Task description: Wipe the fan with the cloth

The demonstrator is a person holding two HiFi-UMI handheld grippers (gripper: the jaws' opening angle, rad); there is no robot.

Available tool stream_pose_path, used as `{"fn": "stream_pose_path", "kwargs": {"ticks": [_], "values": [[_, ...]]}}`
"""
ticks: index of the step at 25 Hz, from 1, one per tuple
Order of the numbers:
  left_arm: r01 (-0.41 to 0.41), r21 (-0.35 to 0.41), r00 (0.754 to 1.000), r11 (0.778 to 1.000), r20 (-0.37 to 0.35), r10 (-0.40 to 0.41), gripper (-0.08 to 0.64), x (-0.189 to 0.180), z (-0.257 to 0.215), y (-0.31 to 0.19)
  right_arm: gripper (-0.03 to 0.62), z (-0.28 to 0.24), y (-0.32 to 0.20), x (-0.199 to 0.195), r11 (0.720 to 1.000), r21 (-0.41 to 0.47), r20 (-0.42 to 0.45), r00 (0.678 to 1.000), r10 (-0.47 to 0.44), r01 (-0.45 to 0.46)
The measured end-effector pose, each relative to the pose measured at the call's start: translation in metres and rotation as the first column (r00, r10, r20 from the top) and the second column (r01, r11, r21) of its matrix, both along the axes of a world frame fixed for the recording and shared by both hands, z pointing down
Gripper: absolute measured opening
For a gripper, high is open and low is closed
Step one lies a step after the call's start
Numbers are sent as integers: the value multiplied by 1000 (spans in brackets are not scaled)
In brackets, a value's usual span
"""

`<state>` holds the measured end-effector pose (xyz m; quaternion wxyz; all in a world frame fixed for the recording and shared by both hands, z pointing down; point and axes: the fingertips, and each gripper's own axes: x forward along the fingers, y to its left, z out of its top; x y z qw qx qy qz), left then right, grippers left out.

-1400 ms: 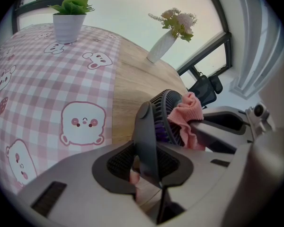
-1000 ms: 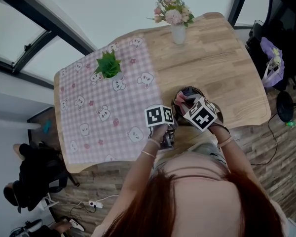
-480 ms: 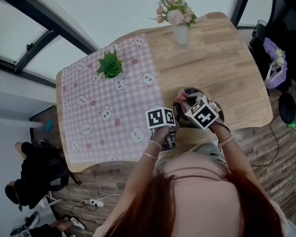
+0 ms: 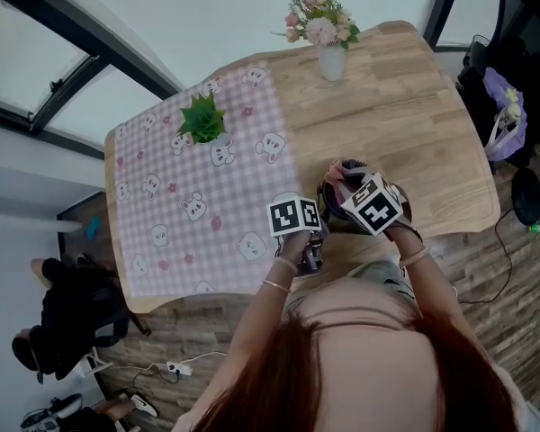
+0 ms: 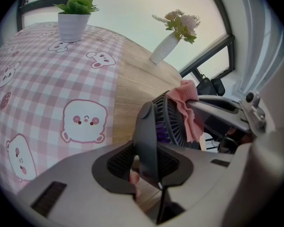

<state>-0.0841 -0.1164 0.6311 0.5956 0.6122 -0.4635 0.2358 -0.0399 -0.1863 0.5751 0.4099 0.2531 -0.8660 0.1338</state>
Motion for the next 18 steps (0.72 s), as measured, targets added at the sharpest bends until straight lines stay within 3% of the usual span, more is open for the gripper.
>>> {"fn": "stream_pose_path", "kwargs": {"ticks": [18], "values": [[20, -3, 1000, 1000, 6, -20, 104, 0, -1, 0, 26, -5, -1, 11, 996, 87, -7, 999, 32, -31]]}}
